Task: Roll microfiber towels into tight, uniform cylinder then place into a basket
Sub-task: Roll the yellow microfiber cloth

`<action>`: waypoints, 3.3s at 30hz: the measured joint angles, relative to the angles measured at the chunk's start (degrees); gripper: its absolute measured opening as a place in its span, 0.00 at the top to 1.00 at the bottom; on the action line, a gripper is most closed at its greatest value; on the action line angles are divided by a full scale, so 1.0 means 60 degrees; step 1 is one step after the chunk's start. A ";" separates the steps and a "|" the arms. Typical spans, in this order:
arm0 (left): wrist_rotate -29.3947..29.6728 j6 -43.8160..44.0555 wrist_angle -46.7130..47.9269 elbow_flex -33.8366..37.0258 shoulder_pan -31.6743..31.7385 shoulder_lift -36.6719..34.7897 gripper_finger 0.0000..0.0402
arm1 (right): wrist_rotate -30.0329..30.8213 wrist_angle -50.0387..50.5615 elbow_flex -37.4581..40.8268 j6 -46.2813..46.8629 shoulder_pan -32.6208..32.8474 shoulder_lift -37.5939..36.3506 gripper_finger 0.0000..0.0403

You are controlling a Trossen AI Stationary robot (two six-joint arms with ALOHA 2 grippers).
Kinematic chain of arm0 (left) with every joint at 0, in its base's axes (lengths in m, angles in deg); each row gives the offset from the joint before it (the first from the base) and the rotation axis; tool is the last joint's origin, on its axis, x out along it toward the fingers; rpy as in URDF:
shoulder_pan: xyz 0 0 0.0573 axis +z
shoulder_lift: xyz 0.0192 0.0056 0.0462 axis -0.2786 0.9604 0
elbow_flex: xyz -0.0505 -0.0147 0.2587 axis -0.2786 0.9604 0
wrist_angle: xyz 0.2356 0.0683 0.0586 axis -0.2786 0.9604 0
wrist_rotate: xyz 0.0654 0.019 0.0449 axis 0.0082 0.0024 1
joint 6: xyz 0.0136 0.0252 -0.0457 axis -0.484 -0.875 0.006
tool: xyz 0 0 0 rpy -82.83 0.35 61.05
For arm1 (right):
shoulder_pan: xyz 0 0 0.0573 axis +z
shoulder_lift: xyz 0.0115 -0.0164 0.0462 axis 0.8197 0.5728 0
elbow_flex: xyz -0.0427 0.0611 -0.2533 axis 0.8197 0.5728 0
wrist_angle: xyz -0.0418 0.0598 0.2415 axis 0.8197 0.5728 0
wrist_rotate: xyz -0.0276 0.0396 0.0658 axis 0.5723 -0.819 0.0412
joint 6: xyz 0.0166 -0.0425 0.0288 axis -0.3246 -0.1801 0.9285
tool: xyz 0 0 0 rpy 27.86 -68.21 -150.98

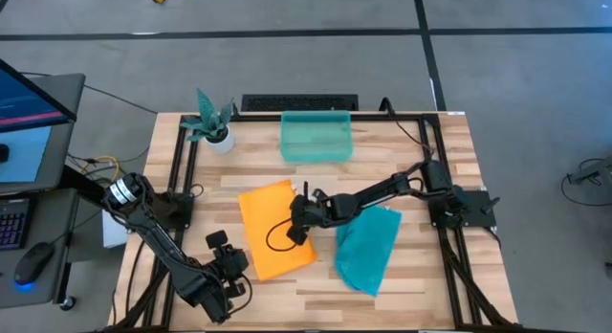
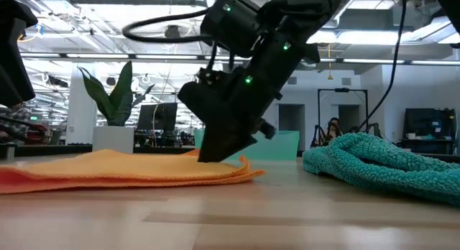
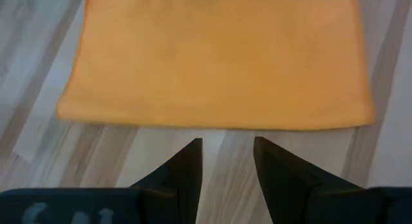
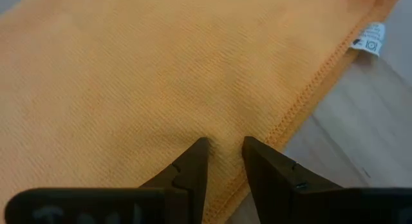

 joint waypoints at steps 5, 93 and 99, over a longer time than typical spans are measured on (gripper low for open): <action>0.0276 0.0007 0.0004 0.0001 0.0000 -0.0004 0.67 | 0.0073 0.0808 0.0004 0.1188 0.0168 -0.0132 0.69; -0.1014 -0.4831 -0.4288 0.0523 0.0576 0.1376 0.67 | 0.0209 -0.0080 0.0280 -0.4207 0.3738 -0.1298 0.45; -0.0882 -0.4631 -0.4371 0.0584 0.0579 0.1387 0.68 | 0.0211 -0.0080 0.0280 -0.4100 0.3777 -0.1289 0.46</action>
